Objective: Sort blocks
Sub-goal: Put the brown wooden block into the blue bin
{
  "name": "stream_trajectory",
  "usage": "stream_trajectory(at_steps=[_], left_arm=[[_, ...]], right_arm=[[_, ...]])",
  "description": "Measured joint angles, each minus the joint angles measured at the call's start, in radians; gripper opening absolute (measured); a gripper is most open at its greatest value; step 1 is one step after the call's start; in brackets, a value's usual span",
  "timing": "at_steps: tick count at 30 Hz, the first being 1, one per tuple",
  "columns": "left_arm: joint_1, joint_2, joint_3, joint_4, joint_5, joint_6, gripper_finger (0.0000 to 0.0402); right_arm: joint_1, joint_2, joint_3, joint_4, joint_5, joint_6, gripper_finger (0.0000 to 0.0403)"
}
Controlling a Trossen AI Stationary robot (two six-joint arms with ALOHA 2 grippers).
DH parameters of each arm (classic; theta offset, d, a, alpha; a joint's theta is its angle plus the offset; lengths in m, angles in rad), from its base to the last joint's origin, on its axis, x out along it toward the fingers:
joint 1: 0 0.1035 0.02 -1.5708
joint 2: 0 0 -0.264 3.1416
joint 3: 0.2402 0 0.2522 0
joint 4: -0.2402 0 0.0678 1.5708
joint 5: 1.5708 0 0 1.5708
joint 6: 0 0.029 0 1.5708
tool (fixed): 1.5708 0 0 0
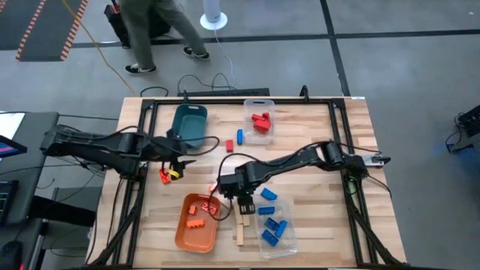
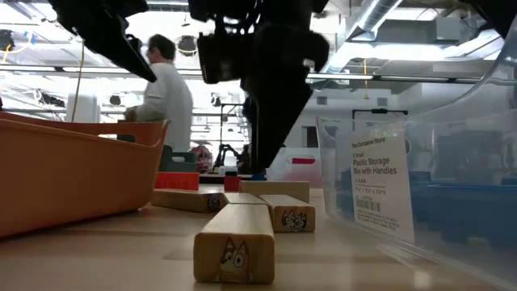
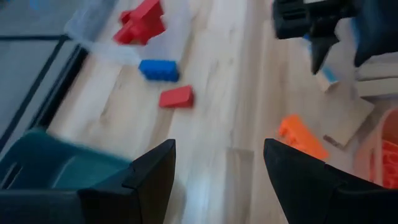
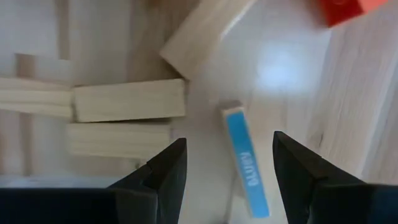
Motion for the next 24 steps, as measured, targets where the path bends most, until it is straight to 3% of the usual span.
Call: stream_trajectory(at_steps=[9, 24], left_arm=[[0.000, -0.080, 0.000, -0.092, -0.026, -0.091, 0.0237], [-0.001, -0.080, 0.000, -0.096, -0.026, -0.091, 0.0237]], right_arm=[[-0.012, 0.028, 0.002, 0.027, 0.053, -0.047, 0.0202], [-0.015, 0.083, 0.003, -0.014, 0.071, -0.100, 0.0122]])
